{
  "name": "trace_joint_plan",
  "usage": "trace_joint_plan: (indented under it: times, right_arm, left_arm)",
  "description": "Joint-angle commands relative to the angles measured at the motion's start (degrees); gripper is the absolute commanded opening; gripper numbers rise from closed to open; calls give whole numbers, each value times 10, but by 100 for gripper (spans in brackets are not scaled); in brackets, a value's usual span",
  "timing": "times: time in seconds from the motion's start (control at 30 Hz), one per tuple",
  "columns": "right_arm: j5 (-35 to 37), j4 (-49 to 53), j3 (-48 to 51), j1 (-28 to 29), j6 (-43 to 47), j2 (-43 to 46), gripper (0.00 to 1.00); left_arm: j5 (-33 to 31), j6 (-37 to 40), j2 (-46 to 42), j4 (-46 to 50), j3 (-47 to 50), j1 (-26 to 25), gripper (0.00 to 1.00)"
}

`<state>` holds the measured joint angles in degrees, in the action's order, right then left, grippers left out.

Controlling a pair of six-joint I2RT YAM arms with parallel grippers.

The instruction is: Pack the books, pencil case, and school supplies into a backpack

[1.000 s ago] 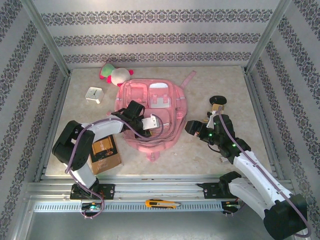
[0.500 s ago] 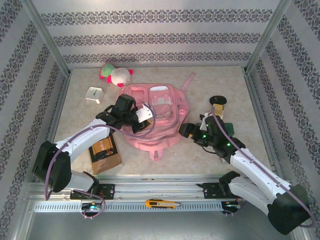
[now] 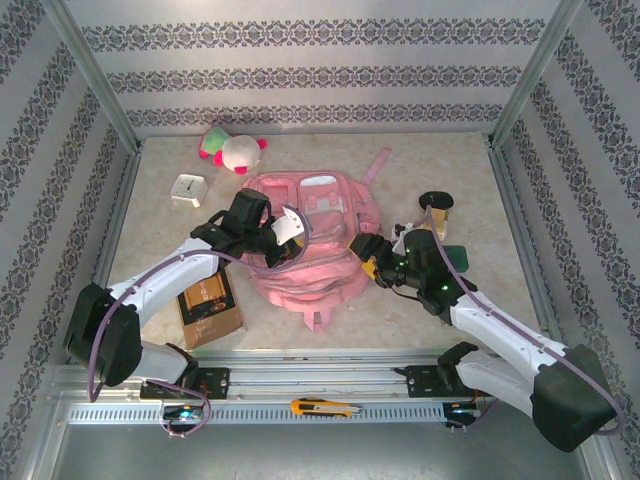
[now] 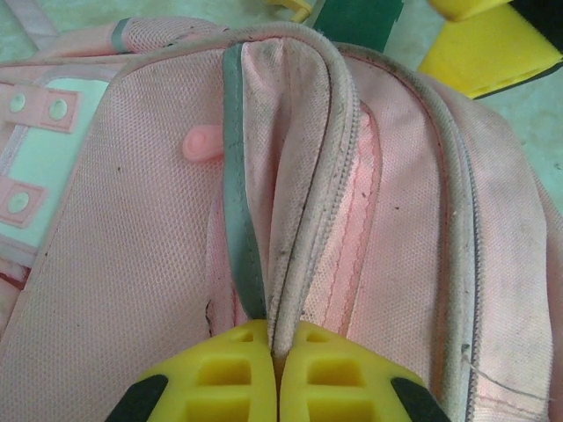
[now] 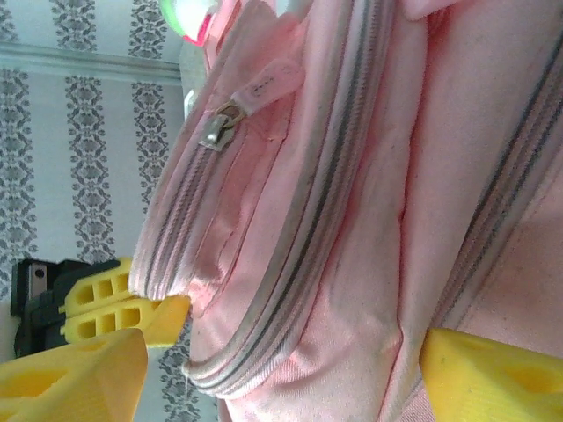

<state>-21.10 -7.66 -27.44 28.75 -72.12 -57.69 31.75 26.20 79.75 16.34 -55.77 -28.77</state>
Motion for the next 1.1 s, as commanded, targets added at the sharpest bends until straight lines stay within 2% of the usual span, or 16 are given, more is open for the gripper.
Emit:
trace_joint_plan:
  times: [0.0, 0.07, 0.17, 0.23, 0.4, 0.5, 0.63, 0.73, 0.8, 0.9, 0.97, 1.07]
  right_arm:
    - [-1, -28, 7, 4, -31, -10, 80]
    - [-29, -16, 9, -18, -20, -10, 81]
    - [-101, 48, 5, -94, 20, 15, 82]
    - [-112, 100, -7, -121, 51, 46, 81]
    - [-136, 263, -71, -168, 219, 75, 82]
    - [-129, 301, -91, -178, 308, 80, 81]
    - [-107, 283, -90, -179, 442, 87, 79]
    - [-79, 230, -75, -179, 544, 97, 76]
    - [-91, 184, -72, -180, 546, 96, 74]
    - [-160, 138, -83, -171, 459, 74, 73]
    - [-171, 148, -98, -138, 436, 70, 73]
    - [-92, 196, -103, -40, 553, 111, 72]
  left_arm:
    - [29, -18, -26, -48, -23, 3, 0]
    - [27, -19, -29, -56, -20, 3, 0]
    - [37, -23, -27, -54, -28, 3, 0]
    - [53, -31, -28, -60, -32, 3, 0]
    - [81, -59, -45, -68, -35, 3, 0]
    - [105, -56, -54, -33, -55, 5, 0]
    - [134, -30, -62, 25, -82, 18, 0]
    - [178, -5, -73, 39, -83, 44, 0]
    - [205, 8, -79, 34, -75, 70, 0]
    - [211, 42, -85, 39, -67, 88, 0]
    - [204, 67, -87, 45, -63, 89, 0]
    - [211, 91, -84, 55, -63, 98, 0]
